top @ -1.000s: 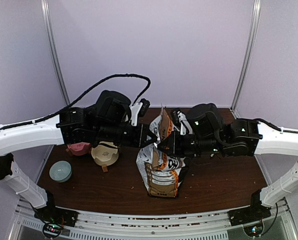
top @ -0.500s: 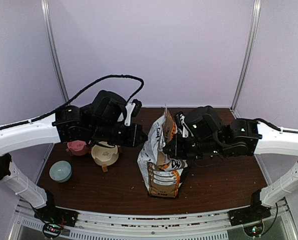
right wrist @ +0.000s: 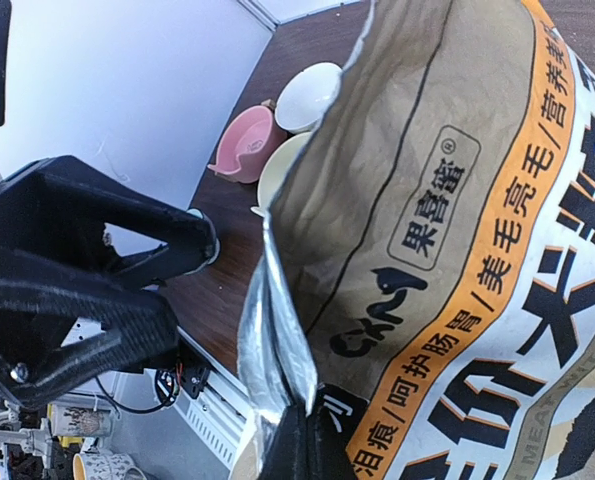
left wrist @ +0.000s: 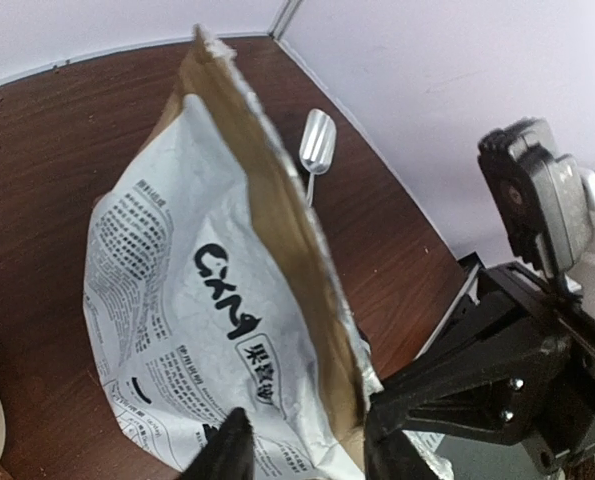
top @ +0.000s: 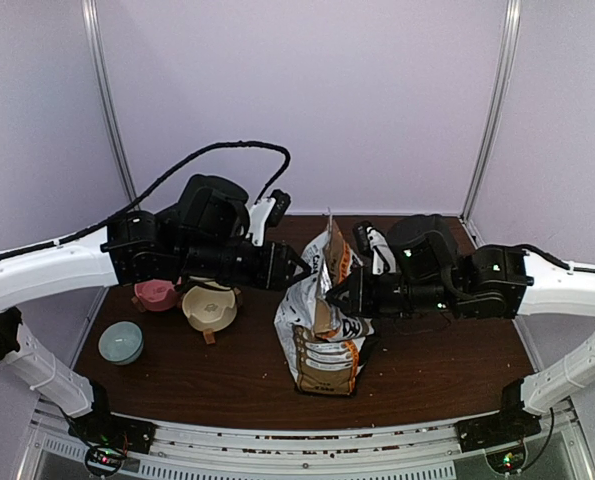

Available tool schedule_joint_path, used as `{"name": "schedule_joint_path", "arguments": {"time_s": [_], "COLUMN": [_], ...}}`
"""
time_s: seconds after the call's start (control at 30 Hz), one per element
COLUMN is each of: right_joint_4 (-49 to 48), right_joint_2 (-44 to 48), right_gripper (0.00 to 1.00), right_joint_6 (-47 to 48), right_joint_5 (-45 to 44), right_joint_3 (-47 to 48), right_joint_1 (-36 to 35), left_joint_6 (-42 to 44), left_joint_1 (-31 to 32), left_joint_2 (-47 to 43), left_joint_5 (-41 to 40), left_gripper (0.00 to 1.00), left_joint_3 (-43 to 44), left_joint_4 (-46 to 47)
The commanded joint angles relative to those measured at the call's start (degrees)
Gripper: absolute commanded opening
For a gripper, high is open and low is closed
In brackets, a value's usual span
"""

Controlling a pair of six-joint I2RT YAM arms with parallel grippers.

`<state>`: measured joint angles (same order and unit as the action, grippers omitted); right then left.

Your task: Serve the pet food

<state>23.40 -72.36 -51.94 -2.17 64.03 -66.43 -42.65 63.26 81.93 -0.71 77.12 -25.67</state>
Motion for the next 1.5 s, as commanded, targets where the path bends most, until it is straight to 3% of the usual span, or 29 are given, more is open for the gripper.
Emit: {"name": "schedule_joint_path", "arguments": {"time_s": [0.0,0.17,0.3,0.53,0.93,1.03,1.1,1.47], "right_joint_4": [-4.40,-7.00,-6.88,-5.90,-3.81,-3.03,-2.32,9.32], "right_joint_2": [0.56,0.26,0.02,-0.50,-1.01,-1.07,-1.20,-3.12], "right_gripper": [0.00,0.00,0.00,0.00,0.00,0.00,0.00,0.00], "right_joint_6": [2.50,3.74,3.95,4.75,7.92,9.84,10.90,5.71], "right_joint_5": [2.20,4.55,4.55,5.00,5.79,6.49,6.65,-2.64], "right_joint_3": [-1.44,-1.34,-1.02,-0.46,1.12,1.71,2.24,5.60], "right_joint_1": [0.51,0.47,0.51,0.51,0.38,0.34,0.42,0.29], "left_joint_6": [0.97,0.66,0.23,-0.22,-1.35,-1.10,-0.88,-1.53], "left_joint_1": [-0.08,-0.07,-0.07,-0.07,-0.08,-0.07,-0.07,-0.07], "left_joint_2": [-1.03,0.86,1.75,4.07,5.33,5.50,5.60,3.40], "left_joint_5": [4.15,7.14,8.08,10.85,11.02,11.79,12.15,5.49], "left_gripper": [0.46,0.47,0.43,0.24,0.20,0.12,0.00,0.00], "left_joint_3": [0.40,1.16,1.36,2.04,2.33,2.16,2.16,1.94], "left_joint_4": [4.73,4.50,4.40,5.11,4.76,5.63,6.19,2.92]}}
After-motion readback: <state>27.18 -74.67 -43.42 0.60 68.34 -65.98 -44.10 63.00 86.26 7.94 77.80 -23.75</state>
